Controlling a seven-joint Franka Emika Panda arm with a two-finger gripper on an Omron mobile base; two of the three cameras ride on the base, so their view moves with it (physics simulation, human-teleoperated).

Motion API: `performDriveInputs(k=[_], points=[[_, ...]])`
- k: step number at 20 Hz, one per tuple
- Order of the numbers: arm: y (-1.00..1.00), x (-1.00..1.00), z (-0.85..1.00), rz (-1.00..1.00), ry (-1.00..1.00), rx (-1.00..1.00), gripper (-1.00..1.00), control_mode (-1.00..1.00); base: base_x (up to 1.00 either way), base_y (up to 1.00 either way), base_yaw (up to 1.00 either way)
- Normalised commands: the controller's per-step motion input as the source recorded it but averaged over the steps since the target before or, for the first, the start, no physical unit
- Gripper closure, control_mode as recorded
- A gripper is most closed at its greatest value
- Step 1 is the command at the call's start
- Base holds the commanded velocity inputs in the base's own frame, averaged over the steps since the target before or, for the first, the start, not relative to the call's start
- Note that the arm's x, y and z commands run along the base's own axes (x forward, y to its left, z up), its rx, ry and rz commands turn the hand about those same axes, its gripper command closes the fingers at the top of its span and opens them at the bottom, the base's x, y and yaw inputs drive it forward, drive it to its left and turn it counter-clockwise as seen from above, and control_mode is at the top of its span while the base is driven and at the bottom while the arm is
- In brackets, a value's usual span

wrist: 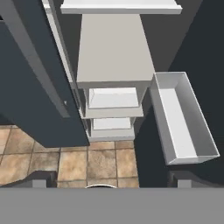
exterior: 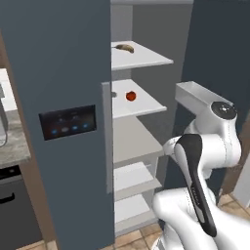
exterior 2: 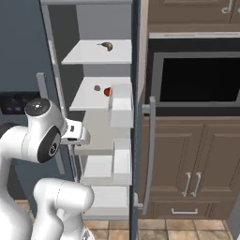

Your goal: Place the tomato in the correct fridge rack based on whether it is a fruit or vegetable. Finally, close the fridge door.

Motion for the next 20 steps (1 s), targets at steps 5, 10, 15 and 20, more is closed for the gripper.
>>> performDriveInputs(k=[5,10,15,20], points=[[0.0,0.0,0.0,0.0,0.0,0.0,-1.0,1.0,-0.57,0.0,0.0],[0.0,0.0,0.0,0.0,0.0,0.0,-1.0,1.0,-0.27,-0.2,0.06],[0.0,0.0,0.0,0.0,0.0,0.0,-1.0,1.0,-0.08,-0.34,0.11],[0.0,0.0,0.0,0.0,0.0,0.0,-1.0,1.0,0.0,-0.32,0.13]])
